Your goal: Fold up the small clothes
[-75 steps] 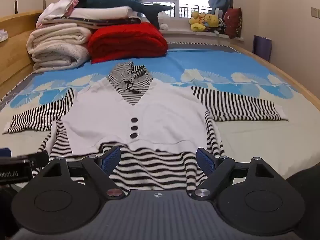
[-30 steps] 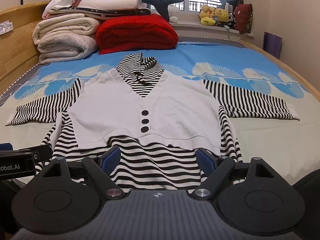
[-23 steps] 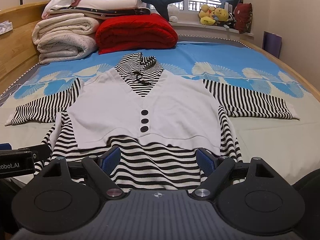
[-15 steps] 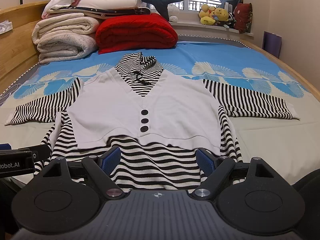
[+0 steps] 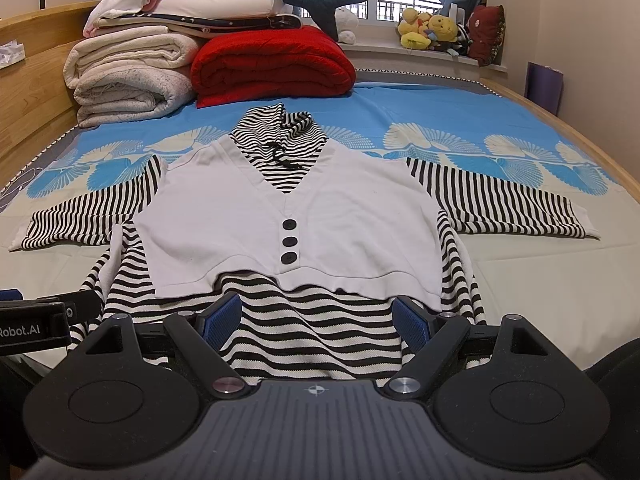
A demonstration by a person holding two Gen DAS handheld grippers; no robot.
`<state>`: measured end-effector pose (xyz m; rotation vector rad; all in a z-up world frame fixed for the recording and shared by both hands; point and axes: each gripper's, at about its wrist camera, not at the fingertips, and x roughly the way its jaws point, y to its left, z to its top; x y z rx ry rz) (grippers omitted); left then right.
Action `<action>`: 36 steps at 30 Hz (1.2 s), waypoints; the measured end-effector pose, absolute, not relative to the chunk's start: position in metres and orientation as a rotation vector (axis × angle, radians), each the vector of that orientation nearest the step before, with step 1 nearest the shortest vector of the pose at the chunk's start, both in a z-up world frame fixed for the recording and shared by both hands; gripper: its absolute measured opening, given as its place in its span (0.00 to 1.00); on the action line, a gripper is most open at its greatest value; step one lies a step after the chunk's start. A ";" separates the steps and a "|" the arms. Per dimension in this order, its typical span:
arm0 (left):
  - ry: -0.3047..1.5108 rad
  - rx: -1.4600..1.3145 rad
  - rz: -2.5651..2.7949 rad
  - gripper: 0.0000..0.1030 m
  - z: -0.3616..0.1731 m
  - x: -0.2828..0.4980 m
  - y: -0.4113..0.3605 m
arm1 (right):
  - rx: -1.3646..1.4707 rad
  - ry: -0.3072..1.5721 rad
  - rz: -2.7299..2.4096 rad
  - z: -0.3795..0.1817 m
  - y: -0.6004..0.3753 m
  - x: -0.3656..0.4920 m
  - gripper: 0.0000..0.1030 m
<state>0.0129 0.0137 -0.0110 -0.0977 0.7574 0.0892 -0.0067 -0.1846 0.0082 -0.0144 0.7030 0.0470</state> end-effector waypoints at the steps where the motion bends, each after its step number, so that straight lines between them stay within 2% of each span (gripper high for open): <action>1: 0.758 -0.099 0.091 1.00 -0.011 0.013 0.014 | -0.015 0.704 0.047 0.009 -0.184 -0.007 0.81; 36: 0.774 -0.100 0.117 1.00 -0.016 0.020 0.018 | 0.001 0.727 0.037 0.005 -0.184 0.000 0.81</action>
